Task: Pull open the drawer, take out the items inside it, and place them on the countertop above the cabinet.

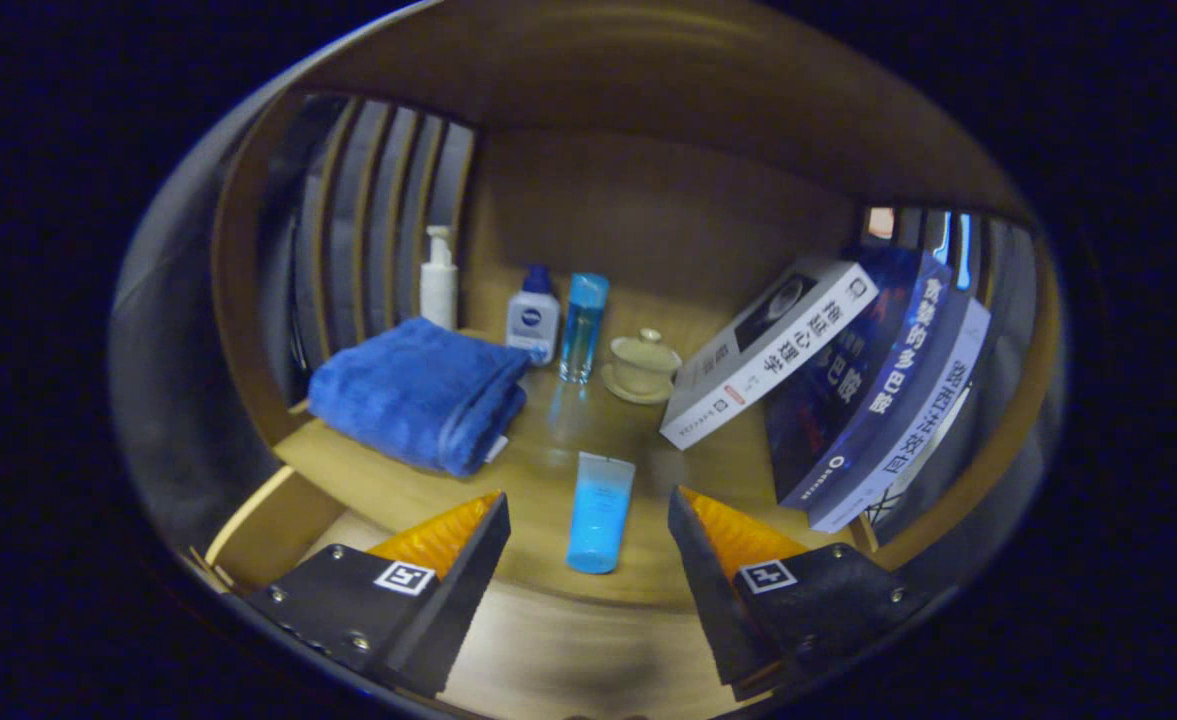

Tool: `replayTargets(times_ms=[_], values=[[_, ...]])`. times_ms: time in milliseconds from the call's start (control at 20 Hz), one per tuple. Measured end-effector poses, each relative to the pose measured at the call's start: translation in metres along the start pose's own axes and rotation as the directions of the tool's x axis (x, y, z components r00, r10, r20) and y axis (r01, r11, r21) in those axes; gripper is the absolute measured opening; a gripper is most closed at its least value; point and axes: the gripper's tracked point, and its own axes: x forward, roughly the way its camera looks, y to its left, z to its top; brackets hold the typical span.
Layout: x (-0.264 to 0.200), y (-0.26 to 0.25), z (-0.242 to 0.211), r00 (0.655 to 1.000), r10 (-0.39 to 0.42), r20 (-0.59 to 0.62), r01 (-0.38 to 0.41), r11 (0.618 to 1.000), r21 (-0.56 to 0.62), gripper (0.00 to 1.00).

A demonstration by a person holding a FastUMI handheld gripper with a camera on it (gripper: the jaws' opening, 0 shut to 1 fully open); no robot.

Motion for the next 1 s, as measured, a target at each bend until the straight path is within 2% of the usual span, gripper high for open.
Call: replayTargets(times_ms=[250, 550, 800, 1000], values=[[-0.093, 0.040, -0.004, 0.988, 0.074, 0.136, -0.073, 0.997, -0.010, 0.95], [-0.187, 0.065, -0.049, 0.962, 0.061, 0.265, -0.056, 0.998, -0.025, 0.96], [-0.229, 0.087, -0.100, 0.951, 0.060, 0.305, -0.052, 0.998, -0.035, 0.96], [-0.240, 0.111, -0.167, 0.965, 0.081, 0.250, -0.075, 0.997, -0.032, 0.96]])
